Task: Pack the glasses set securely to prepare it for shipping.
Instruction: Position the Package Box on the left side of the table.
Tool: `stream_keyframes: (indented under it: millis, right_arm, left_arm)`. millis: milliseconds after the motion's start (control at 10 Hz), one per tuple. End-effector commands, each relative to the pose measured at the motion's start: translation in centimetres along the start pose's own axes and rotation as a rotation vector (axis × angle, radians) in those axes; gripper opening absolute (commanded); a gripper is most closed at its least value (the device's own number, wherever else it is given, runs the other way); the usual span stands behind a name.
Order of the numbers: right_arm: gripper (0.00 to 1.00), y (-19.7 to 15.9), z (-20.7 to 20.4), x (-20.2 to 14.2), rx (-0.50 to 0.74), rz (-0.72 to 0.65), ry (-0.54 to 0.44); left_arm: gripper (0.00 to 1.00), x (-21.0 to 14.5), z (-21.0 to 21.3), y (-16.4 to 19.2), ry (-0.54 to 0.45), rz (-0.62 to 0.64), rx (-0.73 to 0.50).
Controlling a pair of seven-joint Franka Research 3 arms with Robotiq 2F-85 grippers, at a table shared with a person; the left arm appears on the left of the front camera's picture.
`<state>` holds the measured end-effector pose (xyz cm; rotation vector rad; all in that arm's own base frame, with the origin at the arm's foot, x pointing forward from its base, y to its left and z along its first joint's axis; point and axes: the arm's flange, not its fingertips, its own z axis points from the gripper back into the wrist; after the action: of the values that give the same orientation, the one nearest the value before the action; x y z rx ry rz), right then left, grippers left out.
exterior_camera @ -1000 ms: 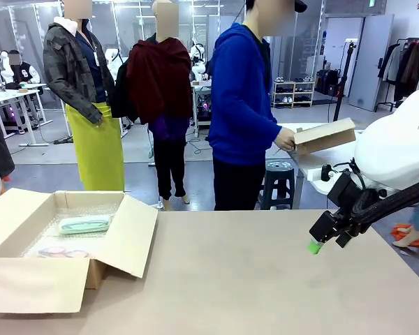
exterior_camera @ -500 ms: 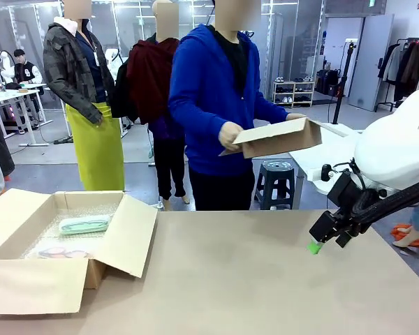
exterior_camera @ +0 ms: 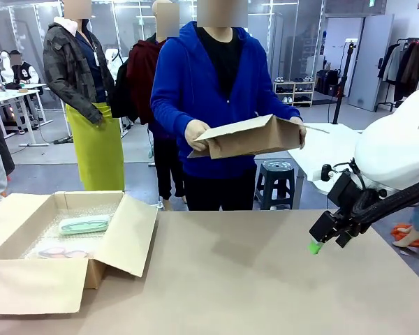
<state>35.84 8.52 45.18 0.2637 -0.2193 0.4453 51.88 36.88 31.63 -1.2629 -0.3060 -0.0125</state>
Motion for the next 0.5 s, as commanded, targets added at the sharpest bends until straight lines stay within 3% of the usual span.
stream_keyframes:
  millis: [0,100,200,300,400]
  right_arm:
    - [1.00,0.1,0.0,-0.1,0.006,0.015,-0.002]
    - [1.00,0.1,0.0,-0.1,0.006,0.015,-0.002]
    - [1.00,0.1,0.0,-0.1,0.006,0.015,-0.002]
    - [1.00,0.1,0.0,-0.1,0.006,0.015,-0.002]
    - [1.00,0.1,0.0,-0.1,0.006,0.015,-0.002]
  left_arm:
    - [1.00,-0.9,0.5,-2.4,-0.027,-0.052,0.108]
    - [1.00,-0.8,0.9,-5.5,-0.051,-0.138,0.216]
    - [0.91,-1.4,0.4,-10.6,-0.043,-0.255,0.319]
    - [0.91,-2.3,-1.1,-15.1,-0.032,-0.366,0.477]
    - [0.91,-3.6,-3.3,-19.6,0.025,-0.530,0.557]
